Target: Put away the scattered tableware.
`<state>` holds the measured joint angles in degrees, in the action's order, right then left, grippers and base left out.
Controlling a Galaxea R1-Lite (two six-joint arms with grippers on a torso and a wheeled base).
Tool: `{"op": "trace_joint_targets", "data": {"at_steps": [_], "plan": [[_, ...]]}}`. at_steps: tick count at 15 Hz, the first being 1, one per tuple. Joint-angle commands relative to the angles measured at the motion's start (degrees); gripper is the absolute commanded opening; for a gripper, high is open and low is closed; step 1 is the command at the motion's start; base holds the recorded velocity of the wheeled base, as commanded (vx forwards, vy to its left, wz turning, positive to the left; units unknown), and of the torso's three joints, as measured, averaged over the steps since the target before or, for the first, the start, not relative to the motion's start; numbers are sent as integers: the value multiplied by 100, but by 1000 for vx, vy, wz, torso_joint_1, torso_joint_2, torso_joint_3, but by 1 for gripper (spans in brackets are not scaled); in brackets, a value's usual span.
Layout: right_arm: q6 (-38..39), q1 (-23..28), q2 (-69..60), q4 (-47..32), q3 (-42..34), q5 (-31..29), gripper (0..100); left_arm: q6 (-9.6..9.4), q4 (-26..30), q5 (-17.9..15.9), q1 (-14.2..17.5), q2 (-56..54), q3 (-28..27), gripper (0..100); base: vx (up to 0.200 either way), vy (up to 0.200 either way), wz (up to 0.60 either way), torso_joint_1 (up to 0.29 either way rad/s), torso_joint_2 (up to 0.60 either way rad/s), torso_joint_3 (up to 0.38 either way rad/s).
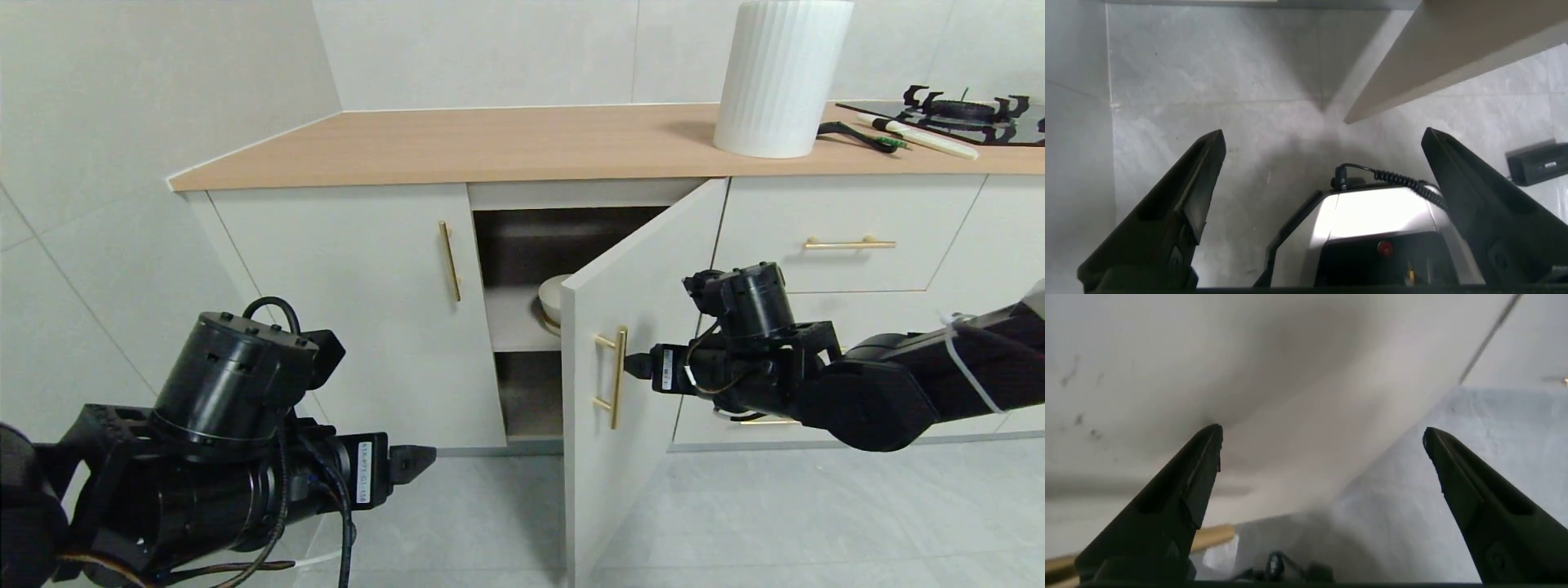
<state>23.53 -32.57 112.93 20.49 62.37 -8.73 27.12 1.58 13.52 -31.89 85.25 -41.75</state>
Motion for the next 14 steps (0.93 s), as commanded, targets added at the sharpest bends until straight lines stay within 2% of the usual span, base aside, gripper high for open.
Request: {"op": "trace_joint_targets", "data": {"at_steps": [1, 4, 8, 10, 14], "plan": [[64, -3, 282, 174, -5, -50, 100, 3, 0, 2, -1, 1, -8, 100, 0, 0, 0, 0, 0, 0], [117, 5, 343, 245, 30, -50, 100, -5, 0, 10, -1, -17, 0, 100, 0, 0, 0, 0, 0, 0], [143, 5, 405, 253, 47, -41, 100, -41, 17, 19, -1, -17, 36, 100, 200, 0, 0, 0, 1, 6], [143, 5, 519, 579, 30, -68, 100, -32, 0, 19, -1, -17, 36, 100, 200, 0, 0, 5, 7, 5], [222, 5, 546, 684, 30, -129, 100, -32, 0, 19, -10, -8, 36, 100, 0, 0, 0, 0, 0, 0]]}}
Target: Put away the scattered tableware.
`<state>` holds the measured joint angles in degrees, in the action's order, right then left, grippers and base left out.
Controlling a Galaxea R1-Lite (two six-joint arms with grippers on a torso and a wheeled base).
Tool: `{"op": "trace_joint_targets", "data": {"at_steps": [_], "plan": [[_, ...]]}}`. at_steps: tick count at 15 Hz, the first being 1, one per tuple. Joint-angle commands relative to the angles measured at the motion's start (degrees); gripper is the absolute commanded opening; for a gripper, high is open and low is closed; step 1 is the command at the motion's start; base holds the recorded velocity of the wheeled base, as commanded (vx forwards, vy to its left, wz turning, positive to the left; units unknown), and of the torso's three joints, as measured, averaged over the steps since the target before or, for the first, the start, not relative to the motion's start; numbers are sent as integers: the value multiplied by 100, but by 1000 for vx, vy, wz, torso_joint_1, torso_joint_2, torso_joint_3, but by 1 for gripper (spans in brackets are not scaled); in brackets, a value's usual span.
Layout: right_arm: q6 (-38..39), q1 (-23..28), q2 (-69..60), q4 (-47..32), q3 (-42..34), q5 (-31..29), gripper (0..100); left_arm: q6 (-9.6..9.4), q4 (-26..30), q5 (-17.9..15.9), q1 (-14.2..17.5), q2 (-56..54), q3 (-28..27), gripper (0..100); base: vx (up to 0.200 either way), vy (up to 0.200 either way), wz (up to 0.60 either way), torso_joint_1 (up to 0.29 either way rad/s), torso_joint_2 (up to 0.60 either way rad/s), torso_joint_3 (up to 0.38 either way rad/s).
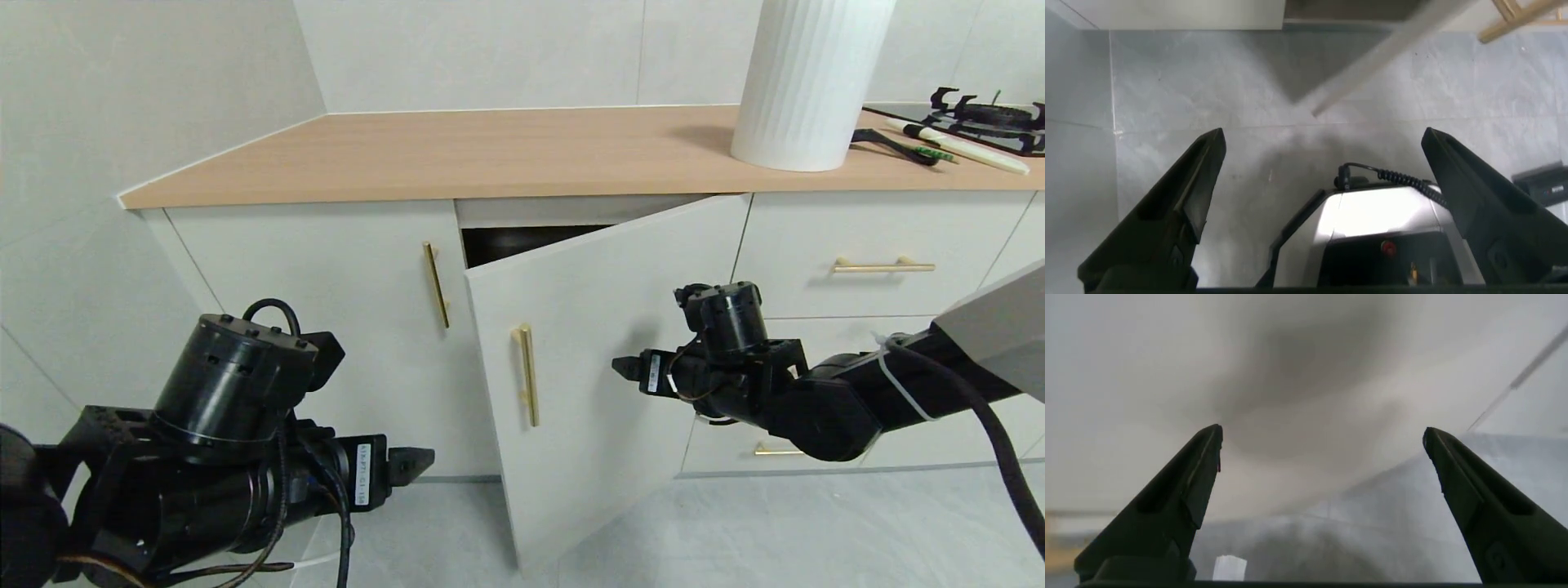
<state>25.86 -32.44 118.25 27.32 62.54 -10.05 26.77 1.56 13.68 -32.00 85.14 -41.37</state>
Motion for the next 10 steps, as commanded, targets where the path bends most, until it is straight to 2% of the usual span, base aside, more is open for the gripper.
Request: {"op": "trace_joint_targets", "data": {"at_steps": [1, 4, 7, 10], "plan": [[16, -8, 23, 1, 22, 3, 100, 4, 2, 3, 1, 3, -2, 100, 0, 0, 0, 0, 0, 0], [306, -8, 269, 379, 189, -85, 100, 4, 2, 3, 1, -6, -2, 100, 0, 0, 0, 0, 0, 0], [332, 18, 656, 863, 496, -604, 100, 4, 2, 3, 1, -6, -2, 100, 0, 0, 0, 0, 0, 0], [332, 71, 858, 1056, 707, -824, 100, 4, 2, 12, 1, -6, -2, 100, 0, 0, 0, 0, 0, 0]]}}
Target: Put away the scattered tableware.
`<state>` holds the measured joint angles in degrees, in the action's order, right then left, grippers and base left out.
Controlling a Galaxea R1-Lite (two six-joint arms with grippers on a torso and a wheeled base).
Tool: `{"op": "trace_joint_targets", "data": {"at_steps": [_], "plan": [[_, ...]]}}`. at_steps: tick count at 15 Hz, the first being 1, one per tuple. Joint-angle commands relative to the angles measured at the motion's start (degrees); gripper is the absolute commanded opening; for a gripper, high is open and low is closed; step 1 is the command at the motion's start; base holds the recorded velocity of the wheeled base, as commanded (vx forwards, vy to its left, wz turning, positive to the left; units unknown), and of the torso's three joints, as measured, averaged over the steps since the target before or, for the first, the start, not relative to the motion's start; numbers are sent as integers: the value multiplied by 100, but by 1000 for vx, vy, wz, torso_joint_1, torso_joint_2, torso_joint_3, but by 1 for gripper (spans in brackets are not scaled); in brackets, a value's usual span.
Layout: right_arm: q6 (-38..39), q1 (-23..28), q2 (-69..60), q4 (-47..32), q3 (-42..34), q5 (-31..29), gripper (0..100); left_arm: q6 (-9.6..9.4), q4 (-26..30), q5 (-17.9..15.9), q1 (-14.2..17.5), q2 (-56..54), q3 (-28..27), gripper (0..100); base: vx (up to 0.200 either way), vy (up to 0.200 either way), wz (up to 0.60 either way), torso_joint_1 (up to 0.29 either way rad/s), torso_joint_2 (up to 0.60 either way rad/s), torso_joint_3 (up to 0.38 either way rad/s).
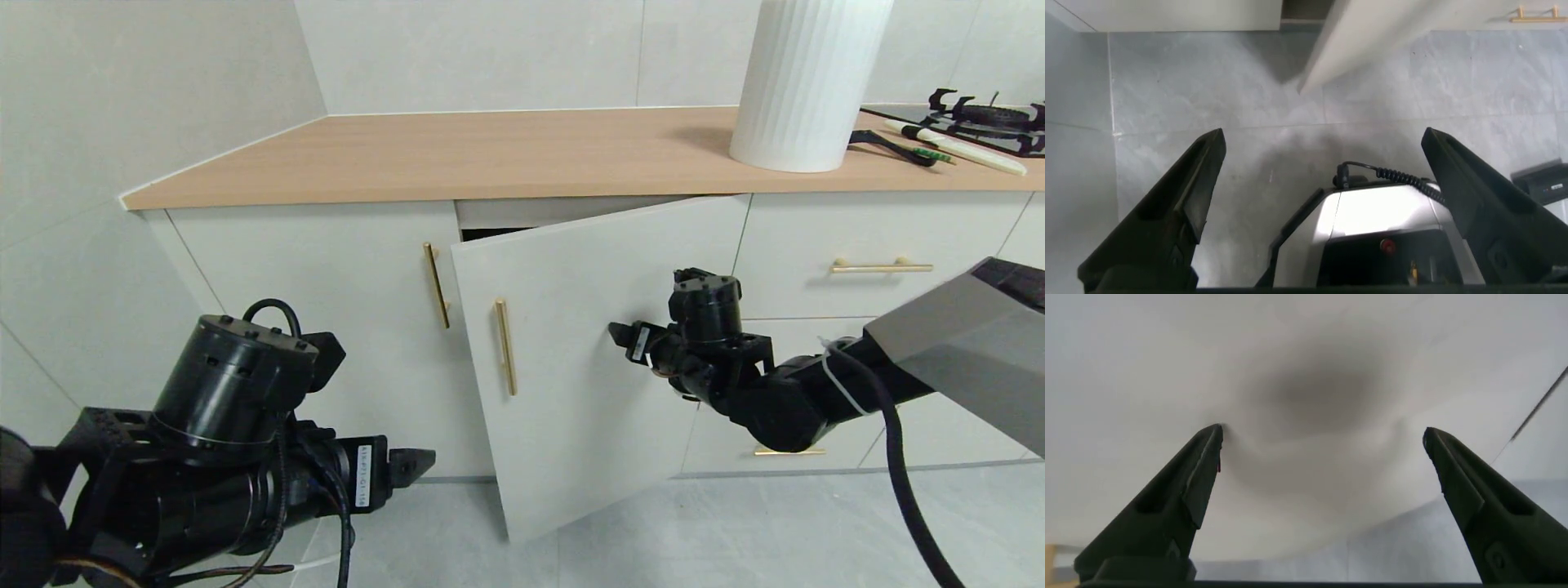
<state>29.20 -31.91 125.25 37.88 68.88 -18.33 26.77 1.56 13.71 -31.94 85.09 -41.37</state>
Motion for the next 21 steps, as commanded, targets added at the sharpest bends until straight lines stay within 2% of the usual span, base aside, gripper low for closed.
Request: {"op": "trace_joint_targets", "data": {"at_steps": [1, 11, 21], "plan": [[-2, 45, 220, 62, 117, -65, 100, 4, 2, 8, -5, -1, -2, 100, 0, 0, 0, 0, 0, 0], [-54, 274, 1011, 238, 1058, -1076, 100, 4, 2, 8, 4, -54, -11, 100, 0, 0, 0, 0, 0, 0], [-125, 572, 1353, 238, 1638, -1585, 100, 4, 2, 8, 4, -63, -11, 100, 0, 0, 0, 0, 0, 0]]}}
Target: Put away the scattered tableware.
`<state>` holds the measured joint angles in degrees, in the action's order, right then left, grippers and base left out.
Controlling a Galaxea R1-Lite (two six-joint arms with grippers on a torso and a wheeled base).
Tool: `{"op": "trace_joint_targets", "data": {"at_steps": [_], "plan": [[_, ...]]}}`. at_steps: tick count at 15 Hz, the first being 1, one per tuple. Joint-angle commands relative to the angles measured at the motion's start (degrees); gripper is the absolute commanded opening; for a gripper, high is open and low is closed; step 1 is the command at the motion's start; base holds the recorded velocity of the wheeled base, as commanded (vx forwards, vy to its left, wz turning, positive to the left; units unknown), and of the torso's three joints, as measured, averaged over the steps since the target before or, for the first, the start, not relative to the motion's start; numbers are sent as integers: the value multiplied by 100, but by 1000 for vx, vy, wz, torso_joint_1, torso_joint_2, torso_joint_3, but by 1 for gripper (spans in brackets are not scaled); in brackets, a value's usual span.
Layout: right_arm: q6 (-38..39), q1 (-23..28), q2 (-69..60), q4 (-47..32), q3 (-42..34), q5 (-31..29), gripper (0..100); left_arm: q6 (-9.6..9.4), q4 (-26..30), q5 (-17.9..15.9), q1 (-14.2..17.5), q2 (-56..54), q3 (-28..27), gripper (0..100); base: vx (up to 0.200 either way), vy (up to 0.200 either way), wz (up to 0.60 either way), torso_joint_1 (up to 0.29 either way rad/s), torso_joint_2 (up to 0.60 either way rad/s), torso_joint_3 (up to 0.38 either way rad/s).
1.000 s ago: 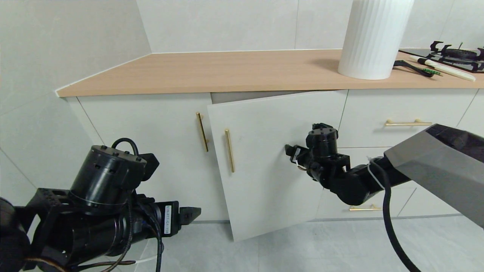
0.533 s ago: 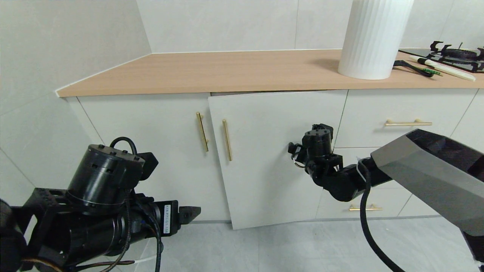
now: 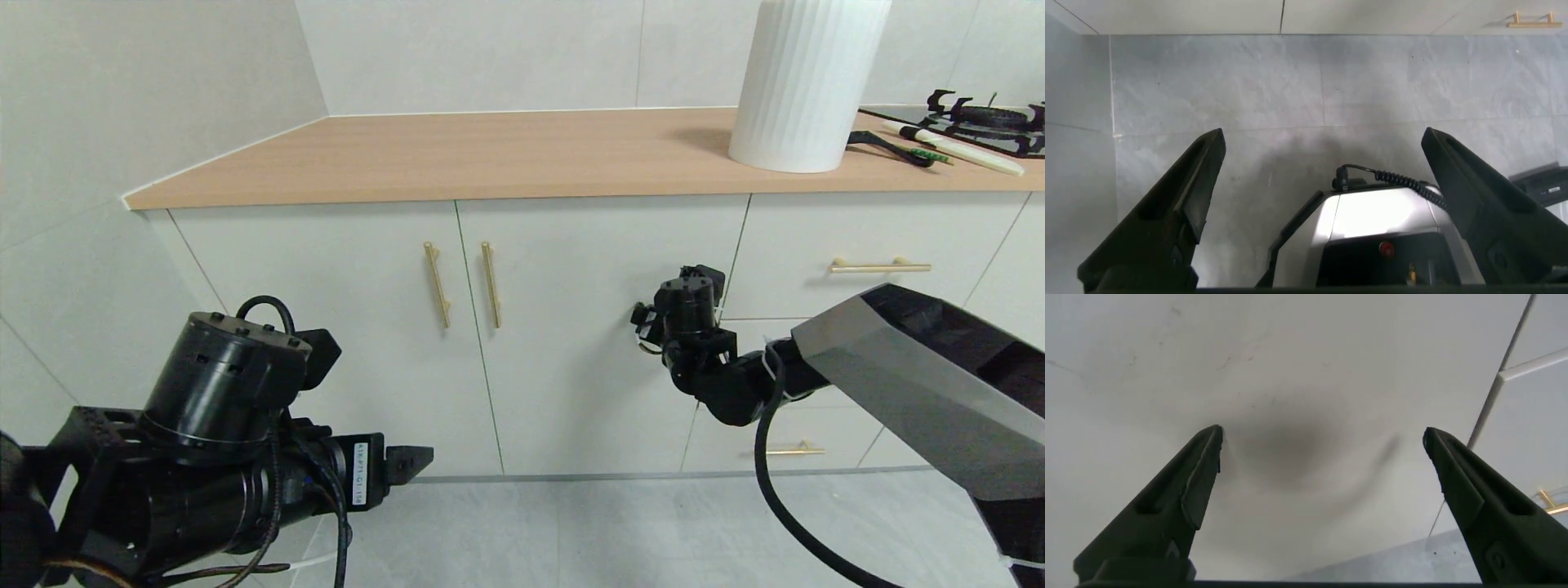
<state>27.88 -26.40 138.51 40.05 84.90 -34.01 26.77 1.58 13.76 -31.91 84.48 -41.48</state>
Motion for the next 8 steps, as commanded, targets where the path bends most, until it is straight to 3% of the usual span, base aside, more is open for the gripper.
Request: {"op": "trace_joint_targets", "data": {"at_steps": [1, 3, 5, 7, 8], "plan": [[7, 13, 9, 21, 18, -18, 100, 4, 0, 4, 1, -2, 0, 100, 0, 0, 0, 0, 0, 0], [25, -40, -149, 21, -140, 9, 100, 4, 0, 4, 1, -2, 0, 100, 0, 0, 0, 0, 0, 0], [33, -234, -650, -6, -808, 369, 100, 4, 0, 4, 1, -28, -9, 100, 0, 0, 0, 0, 0, 0], [42, -392, -1353, 3, -1819, 1265, 100, 4, 0, 4, 1, -55, -9, 100, 0, 0, 0, 0, 0, 0], [33, -436, -1915, 12, -2513, 2109, 100, 4, 0, 4, 1, -46, -9, 100, 0, 0, 0, 0, 0, 0]]}}
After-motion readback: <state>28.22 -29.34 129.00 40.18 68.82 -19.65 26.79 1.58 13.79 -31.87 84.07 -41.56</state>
